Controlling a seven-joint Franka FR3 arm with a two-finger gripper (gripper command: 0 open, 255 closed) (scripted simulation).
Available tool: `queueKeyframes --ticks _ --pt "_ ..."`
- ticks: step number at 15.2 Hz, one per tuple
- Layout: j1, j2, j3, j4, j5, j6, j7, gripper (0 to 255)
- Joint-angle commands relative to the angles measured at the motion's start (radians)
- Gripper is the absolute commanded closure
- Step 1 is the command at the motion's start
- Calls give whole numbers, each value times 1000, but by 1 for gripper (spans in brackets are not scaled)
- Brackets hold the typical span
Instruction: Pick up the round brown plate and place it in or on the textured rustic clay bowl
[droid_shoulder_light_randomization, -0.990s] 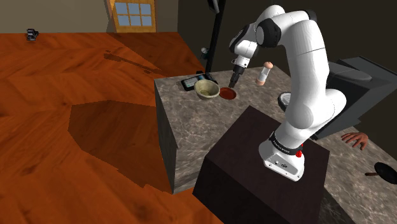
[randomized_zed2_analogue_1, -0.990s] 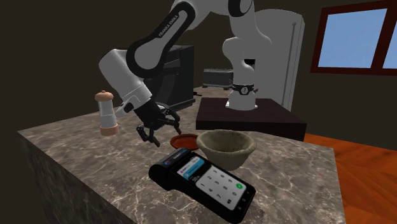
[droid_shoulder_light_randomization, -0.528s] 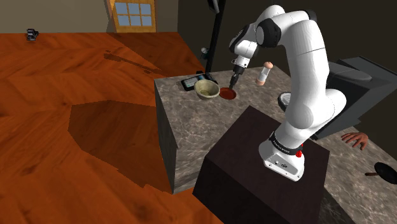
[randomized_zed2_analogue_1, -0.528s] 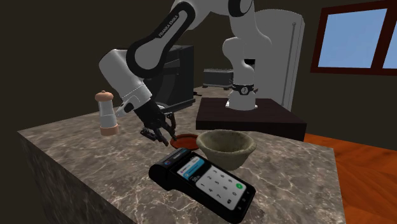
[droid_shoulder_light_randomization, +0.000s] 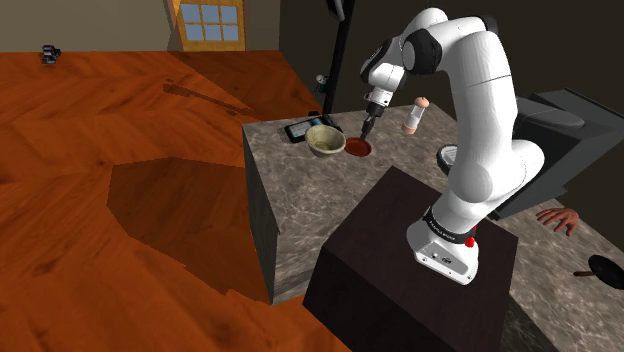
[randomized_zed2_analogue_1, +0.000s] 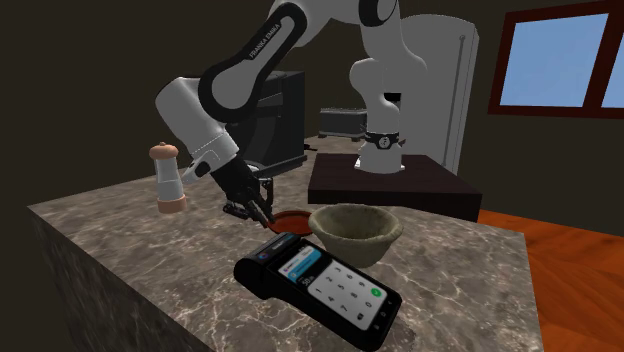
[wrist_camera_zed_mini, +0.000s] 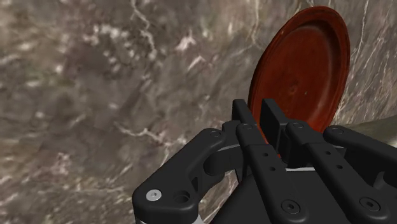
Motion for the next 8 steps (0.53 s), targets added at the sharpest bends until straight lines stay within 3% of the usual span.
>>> queueKeyframes --ticks 1,8 --pt "3 -10 -3 -3 -4 -6 3 255" --pt "18 -81 -26 -21 -33 -51 27 255"
